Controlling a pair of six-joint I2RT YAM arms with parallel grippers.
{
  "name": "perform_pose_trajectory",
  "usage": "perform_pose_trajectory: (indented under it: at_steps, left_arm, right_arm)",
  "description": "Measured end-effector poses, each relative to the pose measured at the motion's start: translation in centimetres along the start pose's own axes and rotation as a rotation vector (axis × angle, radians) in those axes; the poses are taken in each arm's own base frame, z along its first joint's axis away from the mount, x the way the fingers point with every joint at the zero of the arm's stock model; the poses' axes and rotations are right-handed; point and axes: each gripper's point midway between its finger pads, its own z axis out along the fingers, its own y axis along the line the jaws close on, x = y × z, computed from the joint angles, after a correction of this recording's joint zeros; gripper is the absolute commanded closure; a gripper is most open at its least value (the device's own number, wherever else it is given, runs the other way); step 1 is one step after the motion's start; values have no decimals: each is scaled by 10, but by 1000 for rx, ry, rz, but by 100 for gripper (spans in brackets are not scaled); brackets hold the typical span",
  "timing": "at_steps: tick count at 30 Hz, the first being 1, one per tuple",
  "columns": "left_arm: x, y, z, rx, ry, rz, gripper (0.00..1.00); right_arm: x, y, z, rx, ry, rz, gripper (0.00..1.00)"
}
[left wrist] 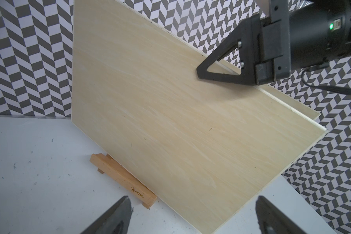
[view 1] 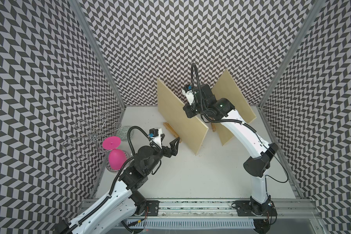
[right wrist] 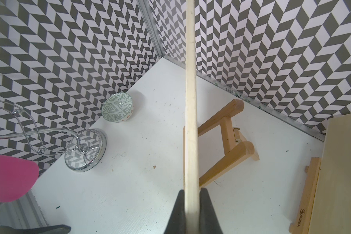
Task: Assemble the easel
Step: Place the drawing board on the easel.
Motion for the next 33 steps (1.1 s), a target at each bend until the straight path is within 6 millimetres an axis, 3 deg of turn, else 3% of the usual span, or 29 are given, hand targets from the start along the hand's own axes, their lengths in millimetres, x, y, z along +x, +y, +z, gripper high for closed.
perform_pose_trajectory:
  at_steps: [5, 14, 19, 28, 33]
  left_arm:
    - [5, 4, 2, -11, 10, 0, 5]
    - [3, 9, 2, -21, 5, -4, 5]
    - [5, 10, 2, -22, 8, -5, 5]
    - [10, 17, 3, -34, 20, -5, 5]
    - [11, 20, 3, -40, 18, -7, 5]
  right_arm:
    - [0, -2, 2, -4, 1, 4, 99]
    - [-1, -4, 4, -17, -1, 6, 85]
    - [-23, -4, 10, -32, -101, 6, 81]
    - [-29, -32, 21, -5, -152, 31, 74]
    - [-27, -48, 25, 17, -156, 47, 64]
